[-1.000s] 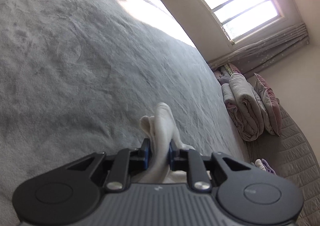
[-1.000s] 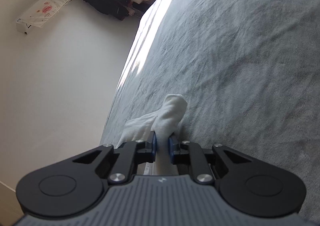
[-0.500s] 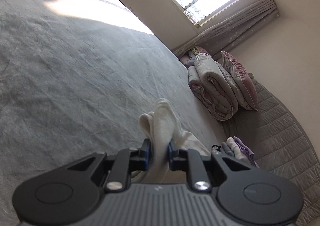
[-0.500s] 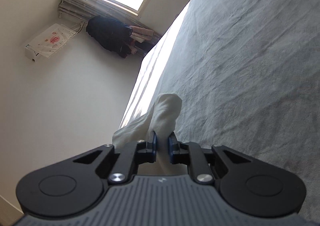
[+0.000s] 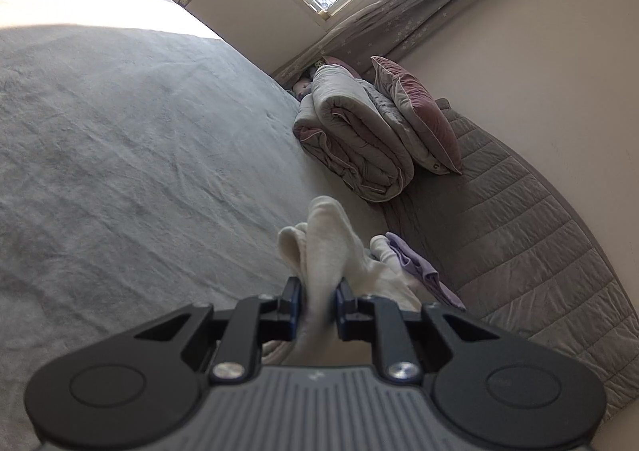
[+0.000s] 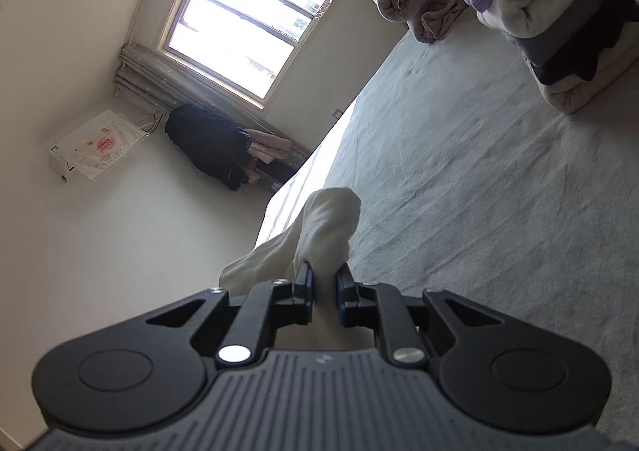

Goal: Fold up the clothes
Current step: 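Lift and carry the folded trousers with both tools to the clothes stack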

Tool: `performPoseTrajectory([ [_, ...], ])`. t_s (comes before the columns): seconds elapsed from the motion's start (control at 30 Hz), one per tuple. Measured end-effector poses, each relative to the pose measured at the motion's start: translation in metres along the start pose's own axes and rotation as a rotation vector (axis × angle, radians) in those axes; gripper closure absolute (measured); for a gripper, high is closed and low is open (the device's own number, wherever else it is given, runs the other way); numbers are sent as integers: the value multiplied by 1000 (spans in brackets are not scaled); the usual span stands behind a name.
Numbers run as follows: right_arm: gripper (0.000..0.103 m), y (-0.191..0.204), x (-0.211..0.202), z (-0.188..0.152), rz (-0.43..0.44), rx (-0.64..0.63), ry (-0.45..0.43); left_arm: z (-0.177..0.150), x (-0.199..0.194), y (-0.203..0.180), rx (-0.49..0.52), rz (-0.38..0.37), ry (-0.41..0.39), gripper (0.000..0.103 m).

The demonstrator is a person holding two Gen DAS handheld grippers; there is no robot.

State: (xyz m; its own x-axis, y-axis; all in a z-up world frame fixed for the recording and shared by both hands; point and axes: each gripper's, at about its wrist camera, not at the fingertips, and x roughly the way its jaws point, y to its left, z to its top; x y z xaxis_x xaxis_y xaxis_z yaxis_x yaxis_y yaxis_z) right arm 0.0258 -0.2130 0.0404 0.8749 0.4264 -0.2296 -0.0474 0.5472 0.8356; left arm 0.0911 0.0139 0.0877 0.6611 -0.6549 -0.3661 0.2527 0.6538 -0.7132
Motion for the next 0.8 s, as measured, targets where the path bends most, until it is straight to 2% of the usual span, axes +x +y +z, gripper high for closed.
performPoseTrajectory([
  [0.43,89,-27,-81,95,-56,-76,-177,-16,95,-131,84,-144,53,86],
  [0.8,89,-47,-123,196,-82,-112,-280,-13,155,-214,128,-252,38,86],
])
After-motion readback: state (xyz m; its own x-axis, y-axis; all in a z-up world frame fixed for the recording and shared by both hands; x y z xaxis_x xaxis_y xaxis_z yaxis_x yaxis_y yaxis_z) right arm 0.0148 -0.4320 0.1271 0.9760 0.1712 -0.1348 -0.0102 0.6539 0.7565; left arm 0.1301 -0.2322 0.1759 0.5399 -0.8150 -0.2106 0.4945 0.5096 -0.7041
